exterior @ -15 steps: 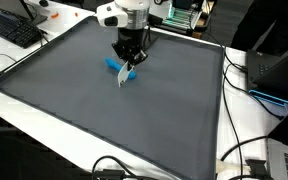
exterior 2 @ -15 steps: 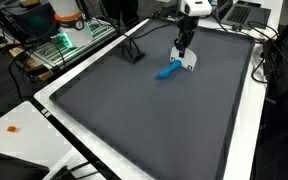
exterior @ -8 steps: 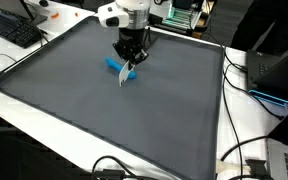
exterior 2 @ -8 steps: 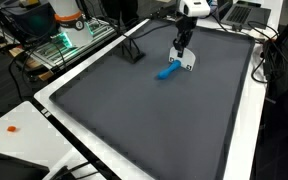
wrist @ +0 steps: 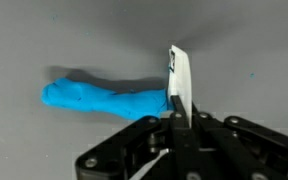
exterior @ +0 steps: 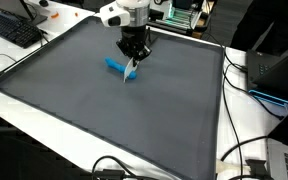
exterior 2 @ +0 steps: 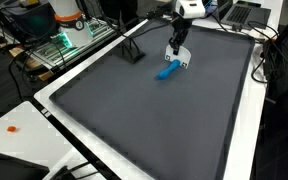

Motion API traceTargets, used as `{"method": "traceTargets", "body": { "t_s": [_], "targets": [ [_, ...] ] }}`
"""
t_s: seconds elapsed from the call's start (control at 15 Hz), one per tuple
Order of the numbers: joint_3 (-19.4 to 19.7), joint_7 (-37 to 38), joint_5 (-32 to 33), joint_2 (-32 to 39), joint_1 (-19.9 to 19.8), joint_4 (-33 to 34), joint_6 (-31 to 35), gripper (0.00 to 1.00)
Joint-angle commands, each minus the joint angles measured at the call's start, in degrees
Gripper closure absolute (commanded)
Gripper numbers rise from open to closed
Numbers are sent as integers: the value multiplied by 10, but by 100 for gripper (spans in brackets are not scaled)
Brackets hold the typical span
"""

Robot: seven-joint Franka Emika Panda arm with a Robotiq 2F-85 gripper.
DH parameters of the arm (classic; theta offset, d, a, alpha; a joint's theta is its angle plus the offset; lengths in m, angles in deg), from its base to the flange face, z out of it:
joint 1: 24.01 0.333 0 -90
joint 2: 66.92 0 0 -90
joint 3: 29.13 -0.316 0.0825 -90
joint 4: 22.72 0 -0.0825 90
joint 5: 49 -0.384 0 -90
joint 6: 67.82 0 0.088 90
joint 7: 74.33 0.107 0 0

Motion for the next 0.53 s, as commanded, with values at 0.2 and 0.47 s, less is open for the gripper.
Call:
{"method": "traceTargets", "body": {
  "t_s": [0.2,0.47],
  "targets": [
    [-36,-70,-56,-16,-18,-34,21,99],
    [-19,-46,-23,-23,-3,-26,4,99]
  ]
}}
